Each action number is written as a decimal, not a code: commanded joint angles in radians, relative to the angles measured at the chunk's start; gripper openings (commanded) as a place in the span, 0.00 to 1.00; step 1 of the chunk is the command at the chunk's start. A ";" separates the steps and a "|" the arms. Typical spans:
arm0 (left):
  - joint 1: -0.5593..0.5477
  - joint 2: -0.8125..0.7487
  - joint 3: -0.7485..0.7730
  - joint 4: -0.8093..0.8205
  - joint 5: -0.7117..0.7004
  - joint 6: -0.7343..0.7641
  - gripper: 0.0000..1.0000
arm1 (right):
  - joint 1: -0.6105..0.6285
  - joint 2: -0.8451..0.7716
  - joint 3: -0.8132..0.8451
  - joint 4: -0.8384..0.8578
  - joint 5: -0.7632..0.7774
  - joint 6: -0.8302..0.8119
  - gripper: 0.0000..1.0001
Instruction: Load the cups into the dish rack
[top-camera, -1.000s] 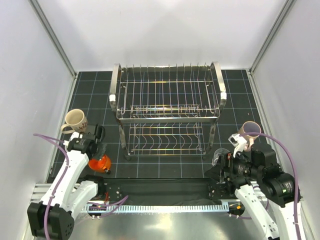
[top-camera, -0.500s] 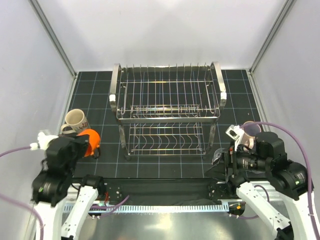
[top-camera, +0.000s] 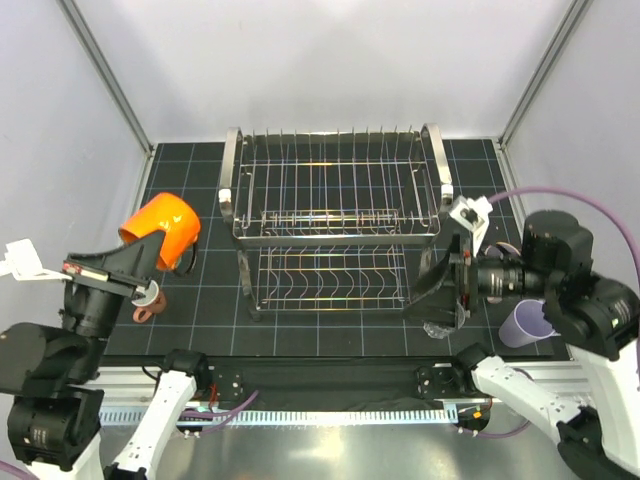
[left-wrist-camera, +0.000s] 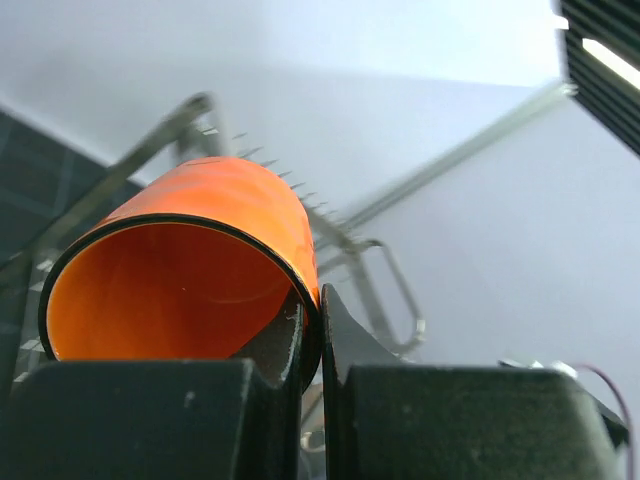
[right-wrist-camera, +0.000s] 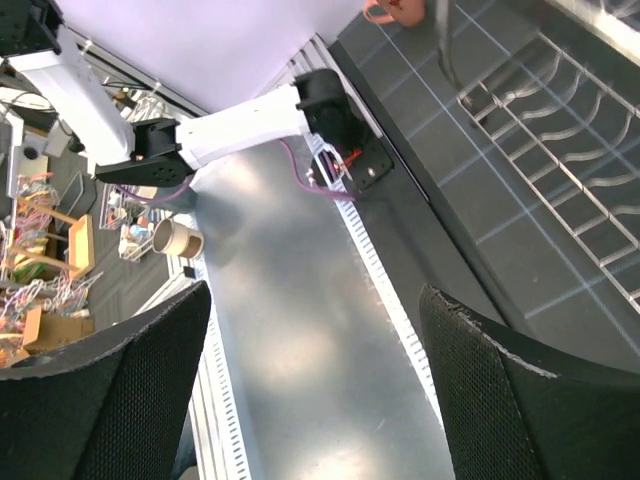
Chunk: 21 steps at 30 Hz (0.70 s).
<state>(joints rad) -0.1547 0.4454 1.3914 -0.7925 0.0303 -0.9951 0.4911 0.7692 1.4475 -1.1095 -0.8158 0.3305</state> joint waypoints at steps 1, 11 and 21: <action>0.004 0.073 0.084 0.314 0.200 0.001 0.00 | 0.055 0.100 0.144 0.108 0.006 0.035 0.85; 0.004 0.116 0.008 0.771 0.376 -0.258 0.00 | 0.406 0.278 0.229 0.442 0.256 0.139 0.86; 0.004 0.093 -0.207 1.072 0.378 -0.583 0.00 | 0.630 0.484 0.209 0.888 0.382 0.077 0.86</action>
<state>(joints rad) -0.1547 0.5568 1.1957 0.0418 0.3981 -1.4418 1.1126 1.2263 1.6604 -0.4343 -0.4973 0.4404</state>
